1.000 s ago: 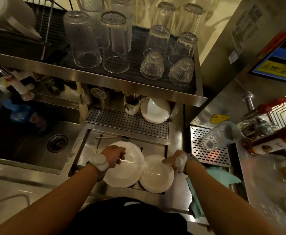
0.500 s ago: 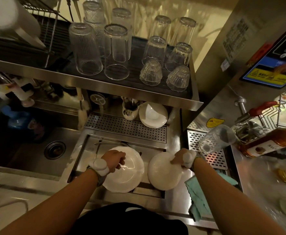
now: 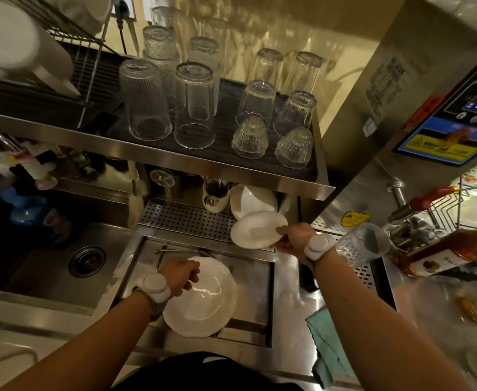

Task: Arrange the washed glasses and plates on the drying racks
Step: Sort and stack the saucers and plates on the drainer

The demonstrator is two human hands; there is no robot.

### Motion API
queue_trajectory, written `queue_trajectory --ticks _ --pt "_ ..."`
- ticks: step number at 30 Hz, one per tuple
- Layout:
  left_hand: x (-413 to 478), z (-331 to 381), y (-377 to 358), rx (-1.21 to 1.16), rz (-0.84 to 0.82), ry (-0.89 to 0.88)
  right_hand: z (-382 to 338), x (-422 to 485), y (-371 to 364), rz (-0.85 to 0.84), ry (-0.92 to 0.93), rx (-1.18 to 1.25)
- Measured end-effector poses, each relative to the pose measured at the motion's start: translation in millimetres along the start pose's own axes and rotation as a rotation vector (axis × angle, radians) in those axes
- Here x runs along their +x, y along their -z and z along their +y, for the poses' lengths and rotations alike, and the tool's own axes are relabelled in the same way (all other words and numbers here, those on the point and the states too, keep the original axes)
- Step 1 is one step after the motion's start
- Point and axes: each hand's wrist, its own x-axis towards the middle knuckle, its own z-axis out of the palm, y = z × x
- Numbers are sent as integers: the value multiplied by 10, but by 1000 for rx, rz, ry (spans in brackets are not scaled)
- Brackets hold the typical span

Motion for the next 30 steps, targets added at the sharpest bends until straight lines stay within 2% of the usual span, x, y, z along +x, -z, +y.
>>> queue_trajectory --ticks 6,14,19,22,25,27,30 --pt "41 -76 115 25 23 8 25 142 -185 18 4 303" --pt "60 -119 223 -26 78 45 -90 283 -512 -21 -62 551" --pt "113 -156 279 -17 109 88 -126 372 -548 -66 -95 573" --pt "151 -158 304 -34 108 88 -148 468 -534 -23 -82 688" --pt "139 -171 311 -40 107 84 -147 501 -509 -54 -110 743" --pt "187 -221 311 -40 124 113 -93 593 -547 -51 -174 706" --pt "208 -243 316 -12 129 100 -81 546 -562 5 -117 604"
